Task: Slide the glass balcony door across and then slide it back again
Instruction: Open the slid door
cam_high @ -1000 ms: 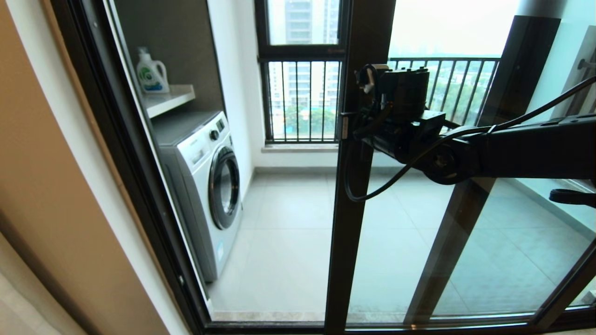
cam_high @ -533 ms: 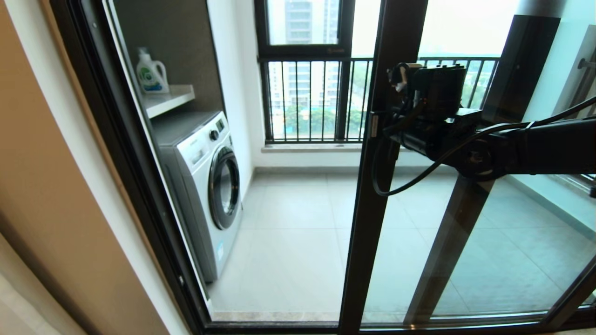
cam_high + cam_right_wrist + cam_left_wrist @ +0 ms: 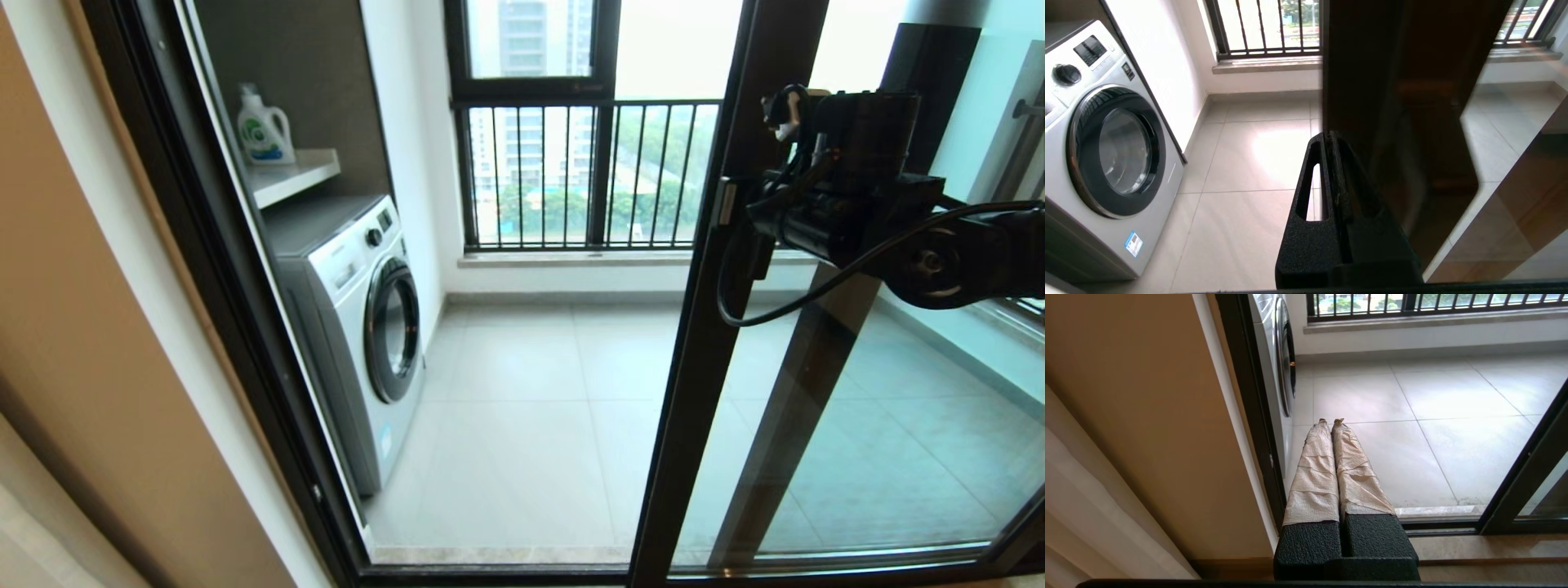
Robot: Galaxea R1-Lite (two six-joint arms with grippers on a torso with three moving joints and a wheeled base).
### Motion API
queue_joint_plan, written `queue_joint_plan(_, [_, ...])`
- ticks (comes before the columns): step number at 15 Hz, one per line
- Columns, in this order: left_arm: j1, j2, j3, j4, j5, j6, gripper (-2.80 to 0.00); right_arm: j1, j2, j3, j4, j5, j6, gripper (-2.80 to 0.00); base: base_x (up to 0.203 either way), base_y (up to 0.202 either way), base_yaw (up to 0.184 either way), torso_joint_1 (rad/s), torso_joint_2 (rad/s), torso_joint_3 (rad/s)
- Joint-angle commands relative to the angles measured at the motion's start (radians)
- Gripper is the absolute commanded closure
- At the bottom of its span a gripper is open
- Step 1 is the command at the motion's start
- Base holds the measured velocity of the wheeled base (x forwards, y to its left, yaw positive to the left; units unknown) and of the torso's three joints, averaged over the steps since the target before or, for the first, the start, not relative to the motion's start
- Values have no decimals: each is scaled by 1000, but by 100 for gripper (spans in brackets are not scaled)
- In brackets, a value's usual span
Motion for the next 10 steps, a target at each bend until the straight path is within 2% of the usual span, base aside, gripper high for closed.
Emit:
queue_joint_plan(1, [1,1,0,0,0,1,0,5,-34,14,-3,3,-1,0,0,0,0,0,0,0])
queue_joint_plan(4, [1,1,0,0,0,0,0,9,-13,7,-3,28,-30,0,0,0,0,0,0,0])
queue_joint_plan(8, [1,1,0,0,-2,-1,0,3,84,-89,-7,25,-28,0,0,0,0,0,0,0])
queue_joint_plan(10, [1,1,0,0,0,1,0,-25,121,-129,-8,22,-29,0,0,0,0,0,0,0])
